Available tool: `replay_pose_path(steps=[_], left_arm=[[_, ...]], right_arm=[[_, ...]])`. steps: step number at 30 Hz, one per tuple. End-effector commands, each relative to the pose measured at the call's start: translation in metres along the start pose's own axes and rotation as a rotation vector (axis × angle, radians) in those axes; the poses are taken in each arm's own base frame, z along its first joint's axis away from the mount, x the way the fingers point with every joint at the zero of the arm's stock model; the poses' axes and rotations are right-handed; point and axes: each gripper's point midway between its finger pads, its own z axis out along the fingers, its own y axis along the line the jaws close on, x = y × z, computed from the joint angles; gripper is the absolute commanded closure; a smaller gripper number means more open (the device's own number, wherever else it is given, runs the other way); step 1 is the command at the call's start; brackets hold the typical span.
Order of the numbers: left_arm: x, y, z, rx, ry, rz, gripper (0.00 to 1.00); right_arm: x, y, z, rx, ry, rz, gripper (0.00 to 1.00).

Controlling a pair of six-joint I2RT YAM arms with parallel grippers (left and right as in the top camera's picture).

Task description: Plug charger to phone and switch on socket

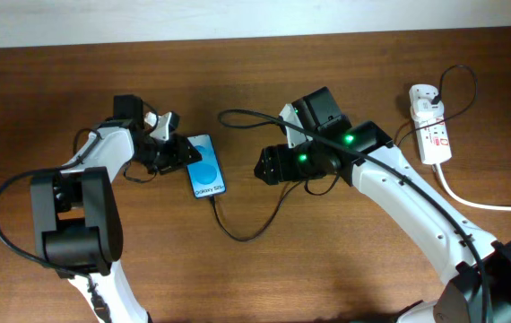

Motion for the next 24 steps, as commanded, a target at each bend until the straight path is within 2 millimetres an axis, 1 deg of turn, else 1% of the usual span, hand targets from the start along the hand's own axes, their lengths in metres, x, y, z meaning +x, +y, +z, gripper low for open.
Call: replay_pose_path(steps=[1, 2, 4, 5, 6, 7, 8, 9, 10, 11, 12, 13, 14, 15, 16, 17, 18, 19, 20, 21, 22, 24], left_arm=[[0.0, 0.008, 0.003, -0.038, 0.007, 0.005, 0.52], [0.0, 0.01, 0.003, -0.053, 0.005, 0.005, 0.52], [-0.001, 0.022, 0.002, -0.118, -0.002, 0.005, 0.53], [-0.005, 0.024, -0.001, -0.123, -0.012, 0.002, 0.48], [-0.01, 0.025, -0.009, -0.121, -0.027, -0.006, 0.46], [-0.019, 0.026, -0.024, -0.123, -0.047, -0.02, 0.46], [-0.03, 0.023, -0.05, -0.127, -0.081, -0.036, 0.44], [-0.036, 0.017, -0.071, -0.128, -0.11, -0.036, 0.43], [-0.041, 0.006, -0.093, -0.128, -0.149, -0.021, 0.41], [-0.046, -0.014, -0.121, -0.127, -0.212, 0.031, 0.39], [-0.048, -0.025, -0.138, -0.126, -0.256, 0.057, 0.38], [-0.048, -0.044, -0.164, -0.123, -0.323, 0.098, 0.36], [-0.047, -0.057, -0.184, -0.122, -0.374, 0.129, 0.34], [-0.042, -0.076, -0.211, -0.119, -0.445, 0.172, 0.24], [-0.037, -0.092, -0.234, -0.117, -0.504, 0.208, 0.1], [-0.033, -0.1, -0.245, -0.116, -0.533, 0.226, 0.01], [-0.029, -0.106, -0.254, -0.115, -0.558, 0.241, 0.0], [-0.027, -0.109, -0.258, -0.114, -0.567, 0.247, 0.0], [-0.023, -0.11, -0.258, -0.114, -0.557, 0.241, 0.01], [-0.016, -0.106, -0.254, -0.116, -0.522, 0.219, 0.01], [-0.014, -0.106, -0.253, -0.117, -0.513, 0.214, 0.01], [-0.014, -0.106, -0.253, -0.117, -0.513, 0.214, 0.01]], right_arm=[[-0.001, 0.0, -0.004, 0.006, -0.012, -0.012, 0.25], [-0.001, 0.0, -0.004, 0.006, -0.013, -0.012, 0.25], [-0.003, 0.0, -0.005, 0.004, -0.02, -0.015, 0.25], [-0.004, 0.001, -0.005, 0.002, -0.024, -0.018, 0.25], [-0.004, 0.001, -0.006, 0.002, -0.025, -0.021, 0.25], [-0.005, 0.003, -0.011, 0.004, -0.024, -0.046, 0.25], [-0.007, 0.006, -0.016, 0.003, -0.028, -0.072, 0.25], [-0.01, 0.01, -0.025, 0.01, -0.044, -0.083, 0.23], [-0.013, 0.01, -0.033, 0.029, -0.058, -0.086, 0.2], [-0.014, 0.009, -0.045, 0.063, -0.071, -0.085, 0.18], [-0.014, 0.008, -0.053, 0.088, -0.077, -0.084, 0.17], [-0.011, 0.005, -0.068, 0.139, -0.084, -0.078, 0.16], [-0.009, 0.003, -0.08, 0.171, -0.089, -0.077, 0.12], [-0.004, 0.006, -0.102, 0.193, -0.116, -0.082, 0.05], [-0.002, 0.01, -0.12, 0.197, -0.158, -0.093, 0.01], [-0.001, 0.013, -0.133, 0.2, -0.196, -0.103, 0.01], [0.001, 0.016, -0.154, 0.209, -0.262, -0.117, 0.01], [0.003, 0.018, -0.168, 0.218, -0.305, -0.125, 0.01], [0.009, 0.018, -0.193, 0.242, -0.38, -0.135, 0.01], [0.02, 0.016, -0.222, 0.276, -0.459, -0.139, 0.02], [0.028, 0.013, -0.24, 0.301, -0.509, -0.139, 0.01], [0.044, 0.007, -0.268, 0.339, -0.587, -0.131, 0.02]])
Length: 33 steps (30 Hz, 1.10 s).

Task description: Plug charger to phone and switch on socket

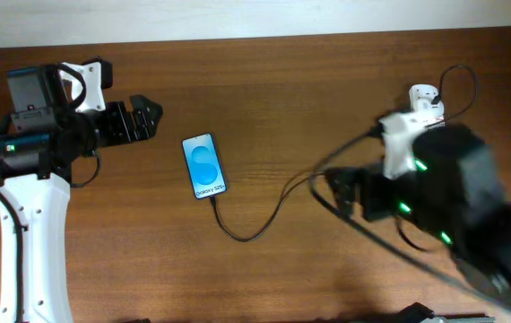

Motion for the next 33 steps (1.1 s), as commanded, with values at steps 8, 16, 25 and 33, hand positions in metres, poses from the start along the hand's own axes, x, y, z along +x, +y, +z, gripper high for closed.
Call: replay_pose_path(steps=[8, 16, 25, 33], left_arm=[[-0.003, -0.002, -0.003, 0.001, -0.012, 0.018, 0.01], [-0.003, -0.002, -0.003, 0.001, -0.012, 0.017, 0.01], [-0.003, -0.002, -0.003, 0.001, -0.012, 0.017, 0.01], [-0.003, -0.002, -0.003, 0.001, -0.012, 0.017, 0.01]], right_arm=[[0.005, -0.034, -0.034, 0.168, -0.077, 0.046, 0.02], [0.019, -0.039, 0.032, 0.241, 0.168, 0.022, 0.02], [-0.033, -0.071, 0.027, 0.108, -0.314, 0.017, 0.02], [0.053, -0.087, 0.053, 0.043, -0.855, -0.078, 0.02]])
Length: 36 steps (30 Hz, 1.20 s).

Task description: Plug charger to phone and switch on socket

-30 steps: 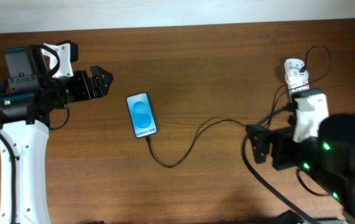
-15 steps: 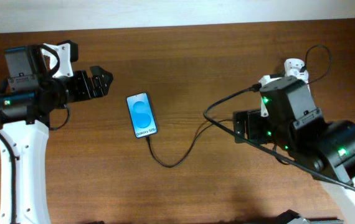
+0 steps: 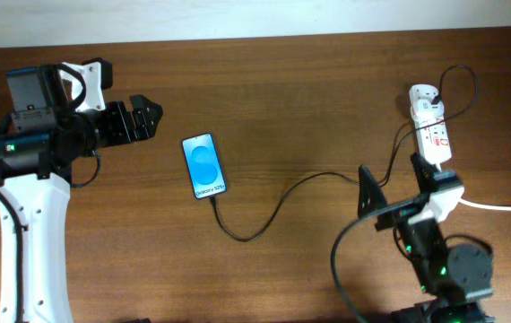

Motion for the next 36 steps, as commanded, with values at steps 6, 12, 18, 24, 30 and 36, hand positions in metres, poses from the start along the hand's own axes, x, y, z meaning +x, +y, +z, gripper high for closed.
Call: replay_pose_path(steps=[6, 12, 18, 24, 30, 36], left_arm=[[-0.003, -0.002, -0.003, 0.001, -0.012, 0.019, 0.01], [-0.003, -0.002, -0.003, 0.001, -0.012, 0.019, 0.0], [-0.003, -0.002, -0.003, 0.001, -0.012, 0.019, 0.01], [-0.003, -0.002, -0.003, 0.001, -0.012, 0.019, 0.01], [-0.003, -0.002, -0.003, 0.001, -0.012, 0.019, 0.01], [-0.005, 0.008, -0.014, -0.084, -0.038, 0.027, 0.01]], right_arm=[[0.052, -0.019, -0.019, 0.057, -0.081, -0.013, 0.02], [0.085, -0.024, -0.024, 0.073, 0.001, -0.005, 0.02], [0.117, -0.028, -0.027, 0.093, 0.131, 0.005, 0.02], [0.117, -0.028, -0.027, 0.092, 0.13, 0.005, 0.02], [0.117, -0.028, -0.027, 0.092, 0.13, 0.005, 0.02], [0.117, -0.028, -0.027, 0.092, 0.13, 0.005, 0.02]])
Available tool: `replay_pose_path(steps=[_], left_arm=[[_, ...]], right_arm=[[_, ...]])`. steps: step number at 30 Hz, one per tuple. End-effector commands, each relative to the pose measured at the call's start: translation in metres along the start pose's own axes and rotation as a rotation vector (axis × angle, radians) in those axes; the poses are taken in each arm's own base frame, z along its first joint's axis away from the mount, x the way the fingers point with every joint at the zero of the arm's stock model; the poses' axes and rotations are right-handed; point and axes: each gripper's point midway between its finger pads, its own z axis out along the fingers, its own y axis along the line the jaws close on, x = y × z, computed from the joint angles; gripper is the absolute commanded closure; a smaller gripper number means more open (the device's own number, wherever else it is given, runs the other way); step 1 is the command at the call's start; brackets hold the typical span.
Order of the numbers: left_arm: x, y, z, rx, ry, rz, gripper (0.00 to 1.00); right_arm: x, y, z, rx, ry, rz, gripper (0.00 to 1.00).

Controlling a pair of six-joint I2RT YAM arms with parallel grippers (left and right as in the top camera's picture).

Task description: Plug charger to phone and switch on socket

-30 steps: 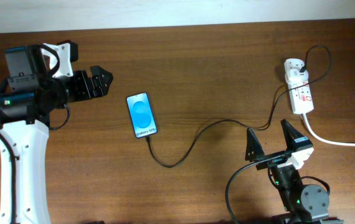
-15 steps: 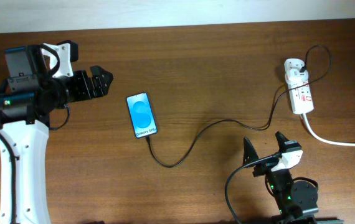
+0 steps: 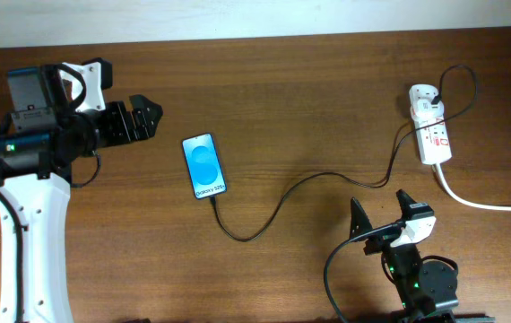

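Note:
The phone (image 3: 205,166) lies flat with its blue screen lit, left of the table's middle. A black charger cable (image 3: 278,199) is plugged into its lower end and runs right to the white charger (image 3: 423,95) seated in the white socket strip (image 3: 434,139). The strip's switch is too small to read. My left gripper (image 3: 145,119) hangs open to the left of the phone, apart from it. Near the front edge my right gripper (image 3: 381,213) stands open and empty, well below the strip.
The strip's white mains cord (image 3: 484,203) runs off to the right edge. The black cable loops over the wooden table (image 3: 291,99) between the phone and the strip. The left arm's white links fill the left side.
My right arm has drawn back from just below the socket strip toward the table's front edge, its fingers still open. The left arm, phone and cable are unchanged.
First my left gripper was at the phone's left edge and my right gripper just right of it, the cable in the phone. Then both arms were away from it. The right gripper then stood right below the strip and now sits lower, near the front edge.

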Motion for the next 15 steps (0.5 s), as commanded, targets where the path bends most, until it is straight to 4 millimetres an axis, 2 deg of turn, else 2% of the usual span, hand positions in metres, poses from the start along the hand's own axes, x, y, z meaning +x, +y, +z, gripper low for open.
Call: replay_pose_path(steps=[1, 2, 4, 7, 9, 12, 15], left_arm=[[-0.002, 0.012, -0.022, -0.132, -0.04, 0.025, 0.01], [0.005, 0.015, -0.037, -0.183, -0.049, 0.028, 0.01], [0.017, 0.006, -0.058, -0.191, -0.086, 0.148, 0.01], [0.043, -0.004, -0.082, -0.198, -0.144, 0.299, 0.01], [0.057, -0.006, -0.088, -0.203, -0.231, 0.355, 0.01], [0.082, -0.003, -0.086, -0.211, -0.407, 0.435, 0.01], [0.097, -0.001, -0.083, -0.238, -0.545, 0.569, 0.01]], right_arm=[[0.001, -0.003, 0.0, 0.013, -0.001, -0.002, 0.02], [0.001, -0.003, 0.0, 0.013, -0.001, -0.002, 0.02], [0.001, -0.003, 0.0, 0.013, -0.001, -0.002, 0.02], [0.001, -0.003, 0.0, 0.013, -0.001, -0.002, 0.02], [0.001, -0.003, 0.0, 0.013, -0.001, -0.002, 0.02], [0.001, -0.003, 0.0, 0.013, -0.001, -0.002, 0.02], [0.001, -0.003, 0.0, 0.013, -0.001, -0.002, 0.02]])
